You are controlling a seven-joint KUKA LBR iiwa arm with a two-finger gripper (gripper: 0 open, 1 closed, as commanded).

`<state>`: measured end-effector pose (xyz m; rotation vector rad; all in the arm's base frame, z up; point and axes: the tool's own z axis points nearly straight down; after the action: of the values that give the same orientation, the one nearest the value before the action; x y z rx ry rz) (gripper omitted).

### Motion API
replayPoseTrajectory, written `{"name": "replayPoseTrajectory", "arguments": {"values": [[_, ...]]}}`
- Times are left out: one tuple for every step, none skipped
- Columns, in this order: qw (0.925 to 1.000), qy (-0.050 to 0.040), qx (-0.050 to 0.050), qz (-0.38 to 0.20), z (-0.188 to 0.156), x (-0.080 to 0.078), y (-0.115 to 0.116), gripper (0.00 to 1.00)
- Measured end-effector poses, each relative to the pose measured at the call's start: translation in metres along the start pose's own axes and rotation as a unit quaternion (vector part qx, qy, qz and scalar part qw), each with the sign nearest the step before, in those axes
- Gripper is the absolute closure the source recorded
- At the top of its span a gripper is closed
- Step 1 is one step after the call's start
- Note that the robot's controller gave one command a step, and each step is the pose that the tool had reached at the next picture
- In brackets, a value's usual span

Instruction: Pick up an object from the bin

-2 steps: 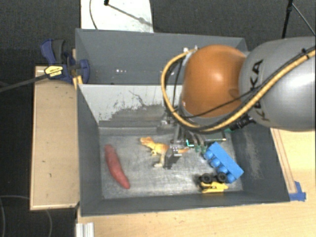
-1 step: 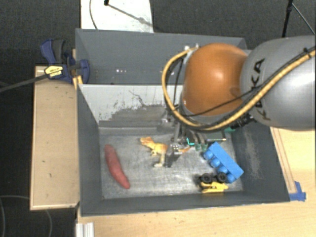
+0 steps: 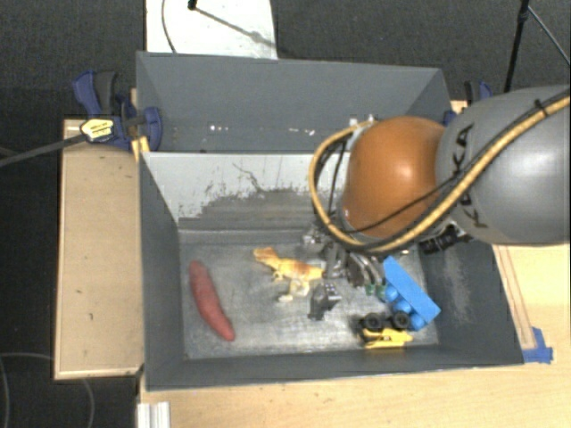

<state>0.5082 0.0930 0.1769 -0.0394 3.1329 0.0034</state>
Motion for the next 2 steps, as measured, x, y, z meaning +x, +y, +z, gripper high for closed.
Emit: {"name": "replayPoseTrajectory", "arguments": {"values": [[0.9999, 0.0042, 0.0, 0.009, 0.0978, -0.0364, -0.0164, 1.0], [0.9999, 0.0042, 0.0, 0.01, 0.0978, -0.0364, -0.0164, 1.0]]}}
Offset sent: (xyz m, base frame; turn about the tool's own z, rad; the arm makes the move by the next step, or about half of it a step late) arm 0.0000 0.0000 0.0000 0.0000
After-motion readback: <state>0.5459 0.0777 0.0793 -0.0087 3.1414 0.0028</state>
